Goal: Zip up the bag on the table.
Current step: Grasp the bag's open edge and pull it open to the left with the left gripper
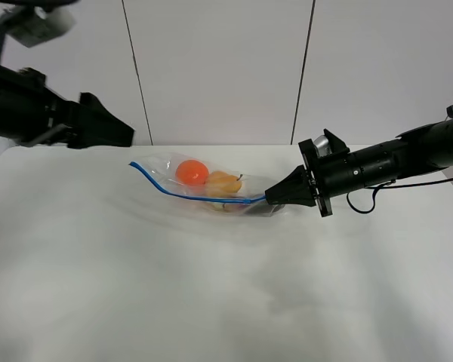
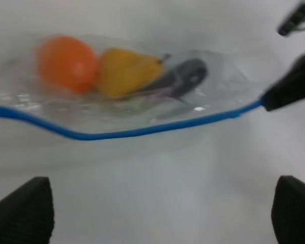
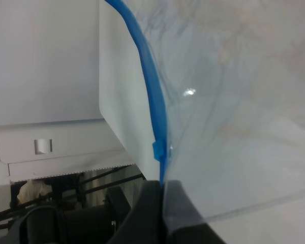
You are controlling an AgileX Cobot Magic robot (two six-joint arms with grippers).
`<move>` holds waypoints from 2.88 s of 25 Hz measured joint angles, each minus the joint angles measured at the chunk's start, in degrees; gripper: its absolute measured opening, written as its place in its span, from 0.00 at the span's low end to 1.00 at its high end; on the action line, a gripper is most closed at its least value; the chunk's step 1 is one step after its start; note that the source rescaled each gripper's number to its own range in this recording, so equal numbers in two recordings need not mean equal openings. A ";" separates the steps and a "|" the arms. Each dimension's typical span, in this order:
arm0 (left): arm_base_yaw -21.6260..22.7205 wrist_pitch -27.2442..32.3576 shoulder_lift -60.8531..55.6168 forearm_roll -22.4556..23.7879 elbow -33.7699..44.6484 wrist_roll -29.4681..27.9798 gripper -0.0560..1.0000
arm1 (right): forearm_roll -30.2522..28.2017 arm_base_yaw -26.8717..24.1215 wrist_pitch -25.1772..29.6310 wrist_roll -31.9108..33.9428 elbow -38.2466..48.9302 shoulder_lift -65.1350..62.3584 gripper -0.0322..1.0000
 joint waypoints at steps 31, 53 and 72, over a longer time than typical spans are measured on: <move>-22.93 -18.11 20.82 -12.57 0.00 23.01 1.00 | -0.04 0.00 0.00 0.00 0.00 0.00 0.03; -32.23 -51.61 35.35 -12.52 -0.04 44.76 0.86 | -0.04 0.00 0.00 0.18 0.00 0.00 0.03; -32.23 -51.04 35.75 -12.52 -0.04 44.25 0.57 | -0.04 0.00 0.00 0.24 0.00 0.00 0.03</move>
